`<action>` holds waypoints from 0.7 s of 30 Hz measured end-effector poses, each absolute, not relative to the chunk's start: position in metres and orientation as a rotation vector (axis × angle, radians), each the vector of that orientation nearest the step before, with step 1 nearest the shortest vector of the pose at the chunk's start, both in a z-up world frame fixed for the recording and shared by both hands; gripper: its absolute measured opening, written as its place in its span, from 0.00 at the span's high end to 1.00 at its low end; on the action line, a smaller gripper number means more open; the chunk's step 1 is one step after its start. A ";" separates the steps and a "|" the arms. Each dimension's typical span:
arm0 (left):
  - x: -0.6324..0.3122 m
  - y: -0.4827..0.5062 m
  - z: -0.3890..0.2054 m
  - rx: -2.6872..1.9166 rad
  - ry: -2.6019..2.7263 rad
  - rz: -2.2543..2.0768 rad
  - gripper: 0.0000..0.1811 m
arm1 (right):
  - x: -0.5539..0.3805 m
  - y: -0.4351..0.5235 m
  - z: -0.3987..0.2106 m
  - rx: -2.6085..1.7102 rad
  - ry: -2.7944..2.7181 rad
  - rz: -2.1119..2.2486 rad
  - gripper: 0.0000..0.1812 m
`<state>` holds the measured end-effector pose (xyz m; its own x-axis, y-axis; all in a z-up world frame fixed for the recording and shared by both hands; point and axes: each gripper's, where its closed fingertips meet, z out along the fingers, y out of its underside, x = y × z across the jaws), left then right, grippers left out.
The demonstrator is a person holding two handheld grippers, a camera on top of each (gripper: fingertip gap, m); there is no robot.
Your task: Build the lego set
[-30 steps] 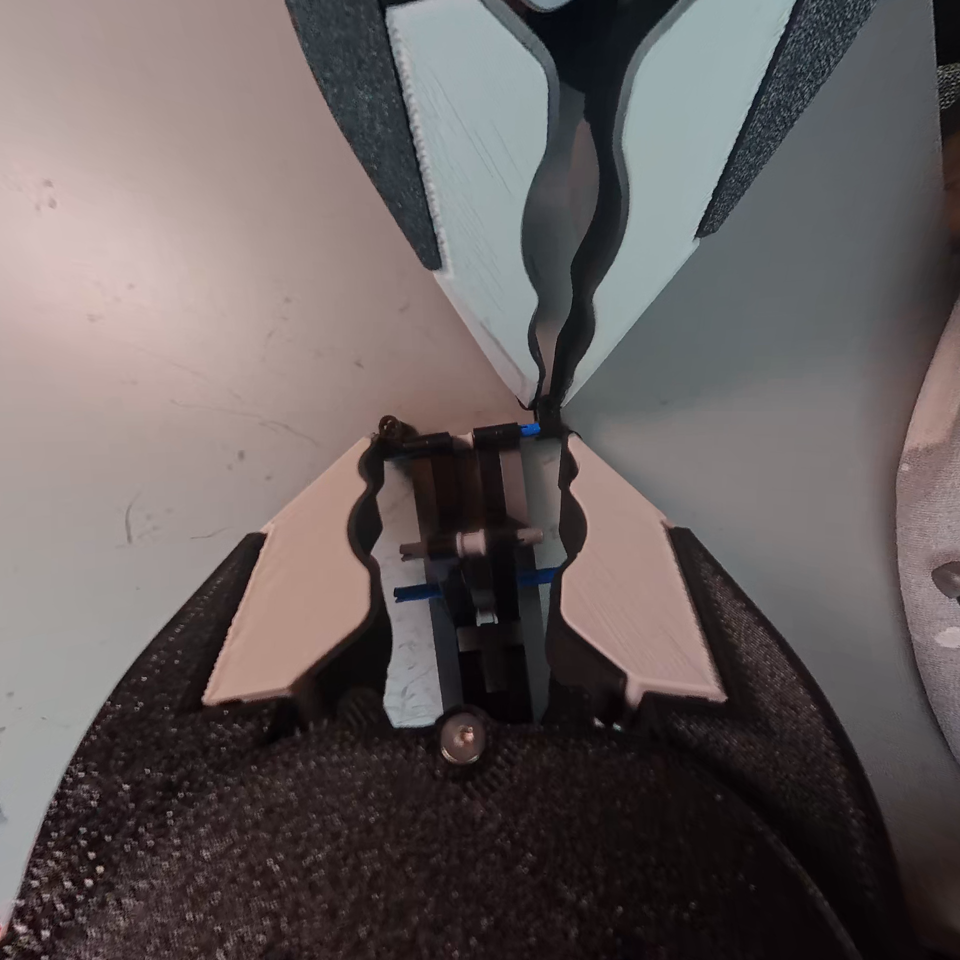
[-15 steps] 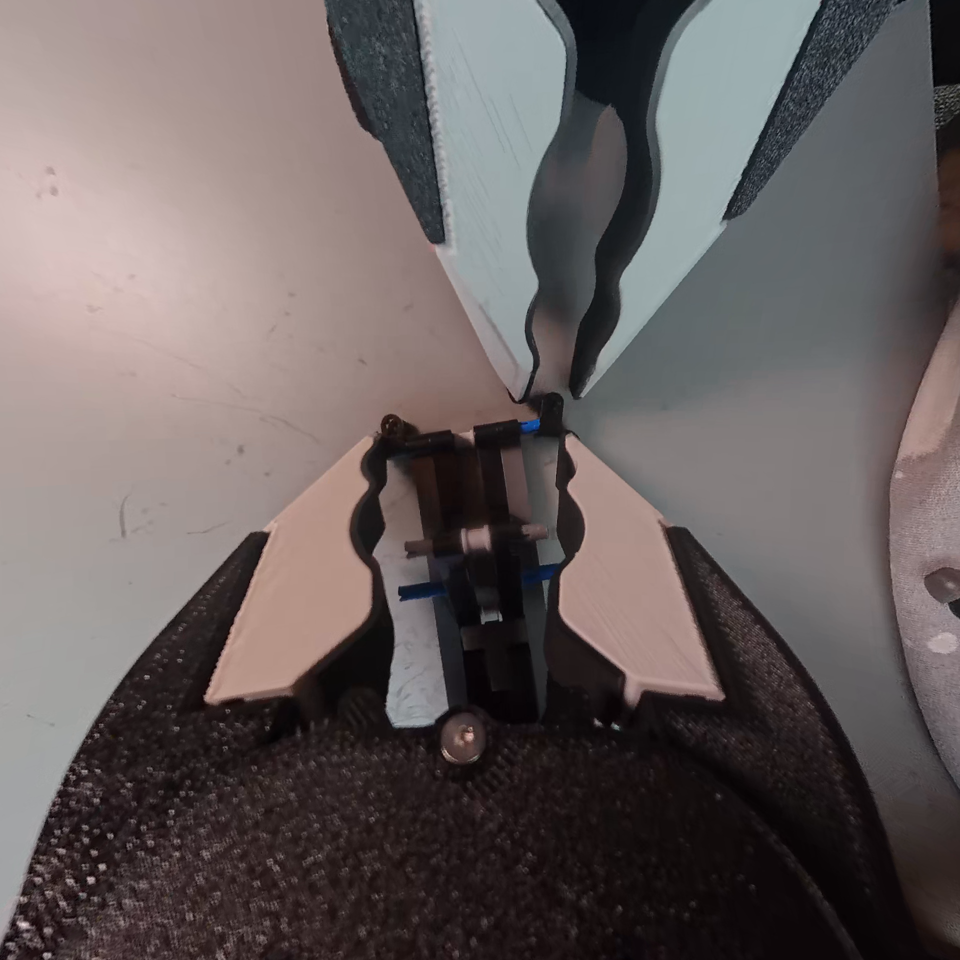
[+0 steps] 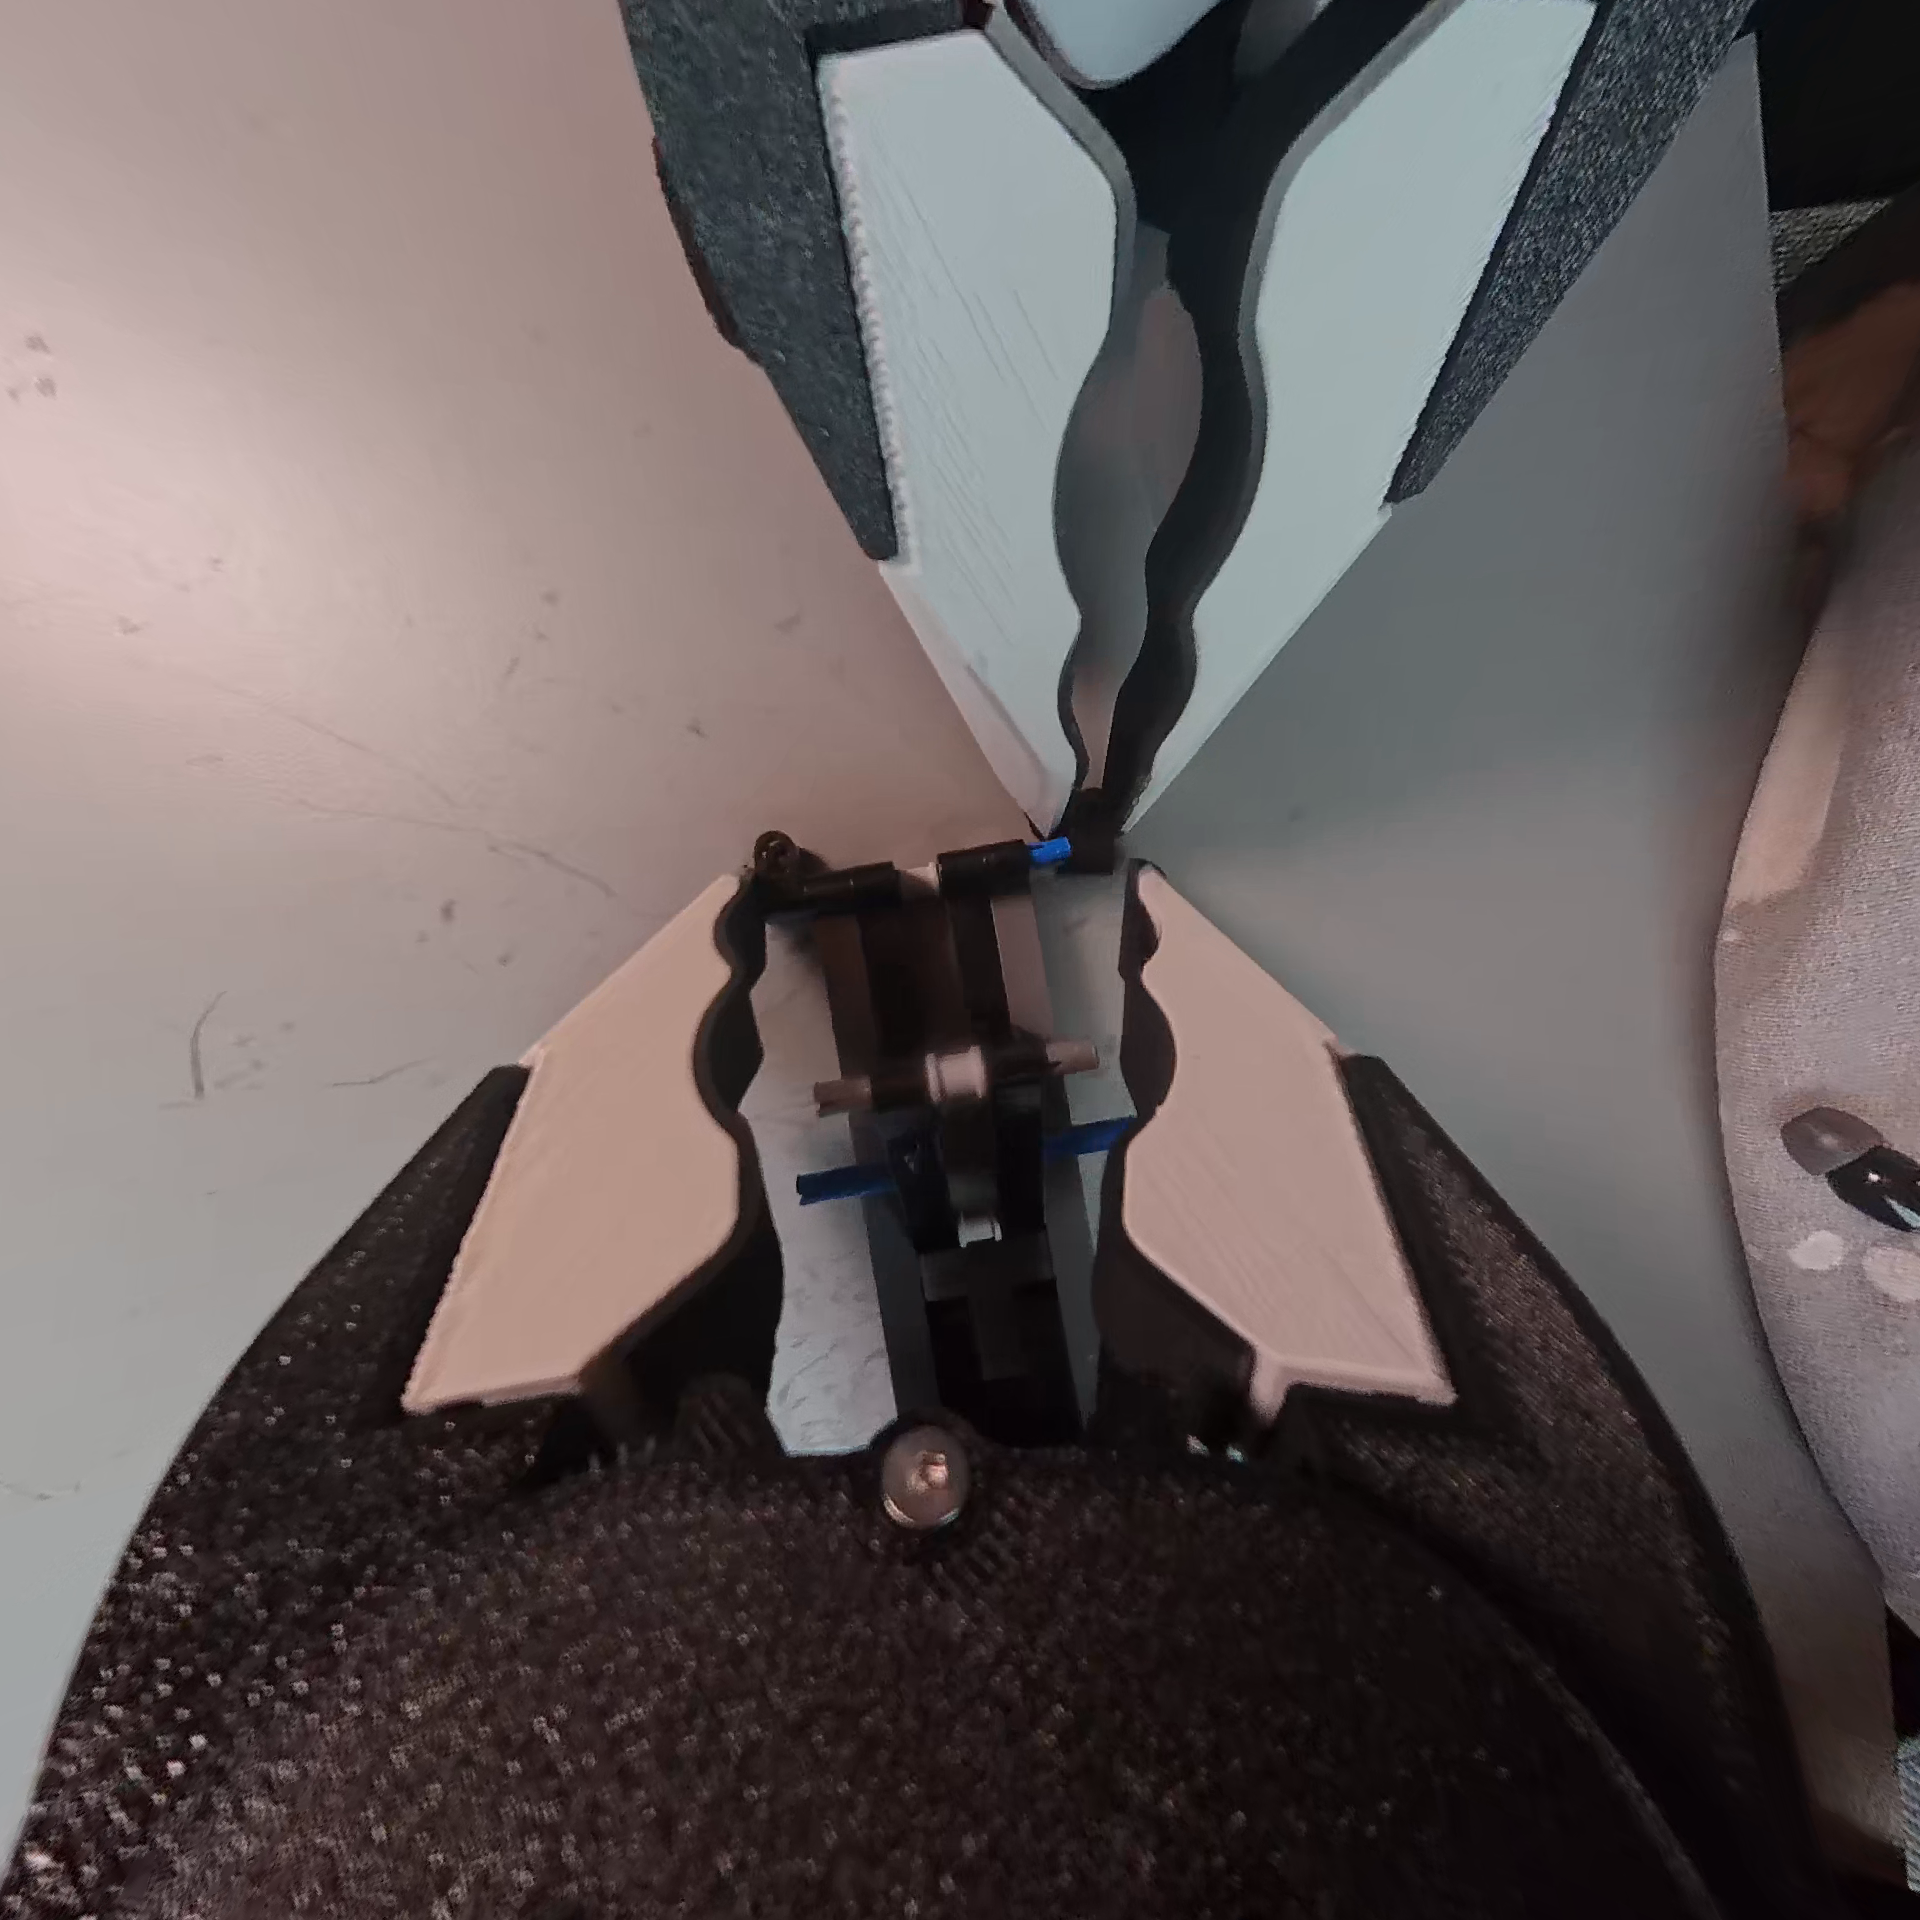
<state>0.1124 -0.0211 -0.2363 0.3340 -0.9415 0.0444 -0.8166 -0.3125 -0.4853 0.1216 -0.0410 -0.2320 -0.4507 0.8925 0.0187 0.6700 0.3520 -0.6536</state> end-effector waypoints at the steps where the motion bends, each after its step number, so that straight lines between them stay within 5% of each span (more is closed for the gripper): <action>1: 0.113 -0.022 -0.236 -2.231 1.551 -0.475 0.60 | 0.122 -0.041 -0.232 -1.366 -2.250 0.831 0.96; 21: 0.116 -0.018 -0.237 -2.251 1.513 -0.399 0.62 | 0.125 -0.038 -0.234 -1.456 -2.242 0.836 0.96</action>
<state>0.1163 -0.0176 -0.2375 0.3744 -0.9271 0.0150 -0.8137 -0.3363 -0.4742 0.1254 -0.0377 -0.2341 -0.4179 0.9078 -0.0337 0.7085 0.3025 -0.6375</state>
